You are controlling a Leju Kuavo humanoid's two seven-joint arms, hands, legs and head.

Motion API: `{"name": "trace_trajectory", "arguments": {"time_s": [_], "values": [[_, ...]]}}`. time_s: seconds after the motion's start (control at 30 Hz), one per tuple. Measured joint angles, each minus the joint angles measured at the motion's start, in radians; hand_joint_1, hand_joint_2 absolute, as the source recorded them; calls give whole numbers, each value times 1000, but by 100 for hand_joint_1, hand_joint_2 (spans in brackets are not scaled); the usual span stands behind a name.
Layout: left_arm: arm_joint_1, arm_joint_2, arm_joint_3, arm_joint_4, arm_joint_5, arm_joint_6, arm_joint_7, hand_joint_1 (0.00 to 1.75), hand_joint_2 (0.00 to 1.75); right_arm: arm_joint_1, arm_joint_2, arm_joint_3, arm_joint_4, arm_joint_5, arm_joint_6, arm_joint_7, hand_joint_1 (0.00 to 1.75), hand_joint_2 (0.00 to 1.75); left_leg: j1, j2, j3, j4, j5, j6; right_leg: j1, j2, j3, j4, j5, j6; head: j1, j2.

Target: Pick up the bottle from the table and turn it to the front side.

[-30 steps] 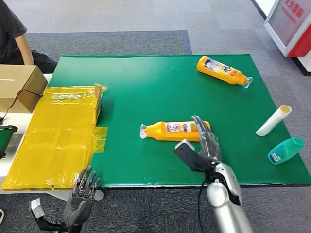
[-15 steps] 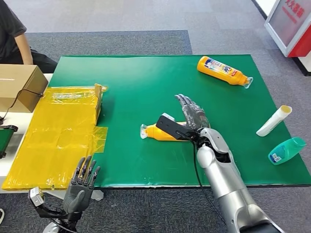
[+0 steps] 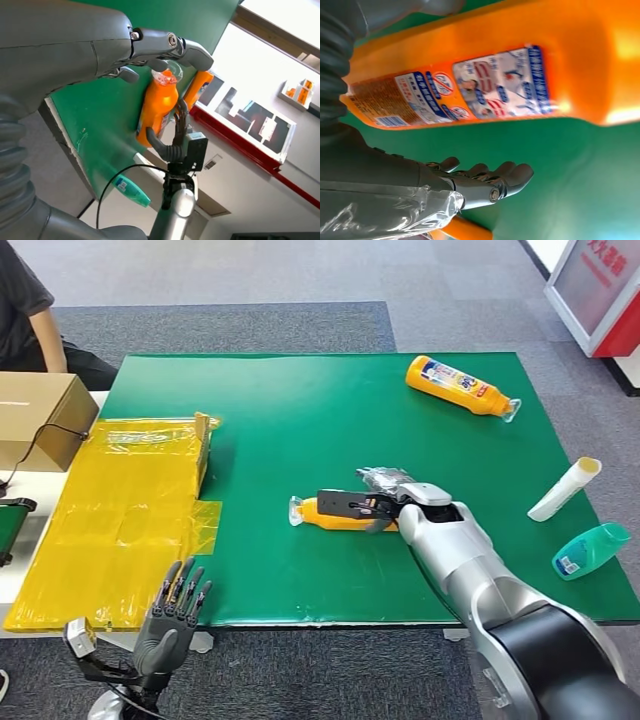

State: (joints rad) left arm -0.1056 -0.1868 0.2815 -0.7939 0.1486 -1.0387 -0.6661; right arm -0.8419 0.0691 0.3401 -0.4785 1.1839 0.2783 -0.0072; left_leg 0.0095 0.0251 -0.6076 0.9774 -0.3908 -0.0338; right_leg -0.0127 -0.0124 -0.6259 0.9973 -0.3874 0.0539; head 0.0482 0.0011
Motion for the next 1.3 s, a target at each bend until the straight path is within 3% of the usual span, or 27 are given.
{"name": "trace_trajectory", "arguments": {"time_s": [0.3, 0.5, 0.63, 0.8, 1.03, 1.17, 1.3], "values": [[-15, 5, 3, 16, -17, -10, 0, 0, 175, -74, -44, 44, 108, 4, 139, 7, 0, 175, 0, 0, 0, 0, 0, 0, 0, 0, 0, 0, 0, 0, 0, 0], [-19, 8, 4, 24, -20, -11, 0, 0, 175, -93, -69, 53, 135, -8, 151, 34, 4, 175, 0, 0, 0, 0, 0, 0, 0, 0, 0, 0, 0, 0, 0, 0], [-22, 9, 4, 29, -22, -11, 0, 0, 175, -93, -83, 53, 148, -21, 151, 52, 175, 175, 0, 0, 0, 0, 0, 0, 0, 0, 0, 0, 0, 0, 0, 0], [-23, 9, 5, 32, -22, -11, 0, 0, 175, -88, -97, 53, 157, -32, 122, 15, 175, 175, 0, 0, 0, 0, 0, 0, 0, 0, 0, 0, 0, 0, 0, 0], [-9, 10, 11, 14, -39, 16, 0, 0, 175, -43, -99, 49, 119, -112, -63, -92, 175, 175, 0, 0, 0, 0, 0, 0, 0, 0, 0, 0, 0, 0, 0, 0], [10, 10, 12, -50, -40, 67, 0, 0, 175, 69, -99, 23, -39, -252, -177, -153, 175, 175, 0, 0, 0, 0, -1, 0, 1, 0, 0, 0, -1, 0, 0, 0], [9, 14, -2, -106, -39, 162, 0, 0, 175, 229, -97, 7, -255, -370, -186, -170, 175, 175, 0, -1, 0, 0, -2, 0, 1, -2, 0, 0, -2, 0, 0, 0]]}}
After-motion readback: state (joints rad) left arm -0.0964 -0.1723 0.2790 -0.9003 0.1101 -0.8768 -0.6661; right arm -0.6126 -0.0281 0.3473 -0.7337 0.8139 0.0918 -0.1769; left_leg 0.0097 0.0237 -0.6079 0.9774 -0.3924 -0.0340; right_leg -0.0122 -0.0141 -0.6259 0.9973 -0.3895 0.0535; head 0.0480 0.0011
